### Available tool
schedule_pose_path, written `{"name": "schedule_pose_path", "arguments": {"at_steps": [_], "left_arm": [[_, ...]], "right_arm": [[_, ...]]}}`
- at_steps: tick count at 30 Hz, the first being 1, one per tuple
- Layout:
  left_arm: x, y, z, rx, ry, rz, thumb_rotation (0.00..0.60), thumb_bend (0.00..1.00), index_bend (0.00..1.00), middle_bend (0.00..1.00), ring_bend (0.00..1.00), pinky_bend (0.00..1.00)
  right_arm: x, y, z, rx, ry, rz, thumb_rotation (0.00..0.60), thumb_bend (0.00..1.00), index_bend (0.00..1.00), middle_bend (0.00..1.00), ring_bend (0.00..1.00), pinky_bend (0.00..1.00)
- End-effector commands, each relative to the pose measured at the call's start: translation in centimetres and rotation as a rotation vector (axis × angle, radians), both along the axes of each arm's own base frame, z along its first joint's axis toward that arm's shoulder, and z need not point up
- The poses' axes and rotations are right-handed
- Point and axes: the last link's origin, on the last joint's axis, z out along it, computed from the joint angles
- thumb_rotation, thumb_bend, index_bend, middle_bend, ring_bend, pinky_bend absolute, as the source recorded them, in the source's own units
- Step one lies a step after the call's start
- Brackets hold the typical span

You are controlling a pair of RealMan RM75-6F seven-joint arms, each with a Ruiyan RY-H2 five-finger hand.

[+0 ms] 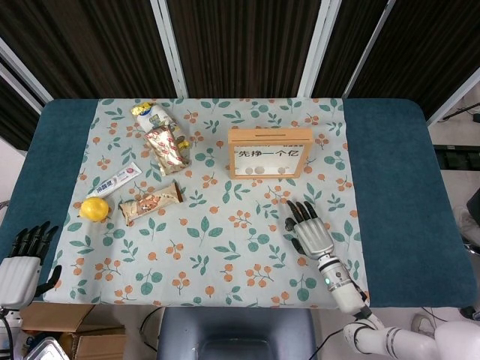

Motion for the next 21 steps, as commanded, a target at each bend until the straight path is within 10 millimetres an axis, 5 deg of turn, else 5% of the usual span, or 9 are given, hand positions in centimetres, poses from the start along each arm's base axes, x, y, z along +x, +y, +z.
{"name": "schedule_pose_path", "arguments": {"at_steps": [1, 21], "left_arm": [[-0.02, 0.0, 0.0, 0.0, 0.0, 0.0, 0.6, 0.4, 0.0, 0.0, 0.0, 0.0], [-0.1, 0.04, -0.06, -0.003, 0.0, 0.003, 0.6, 0.4, 0.0, 0.0, 0.0, 0.0]], "right_arm": [[0.01, 0.0, -0.02, 0.001, -0.001, 0.0, 0.6, 0.54, 0.46, 0.0, 0.0, 0.0], [-0.27, 0.04, -0.32, 0.0, 0.018, -0.005, 0.6, 0.54, 0.52, 0.0, 0.0, 0.0]]}}
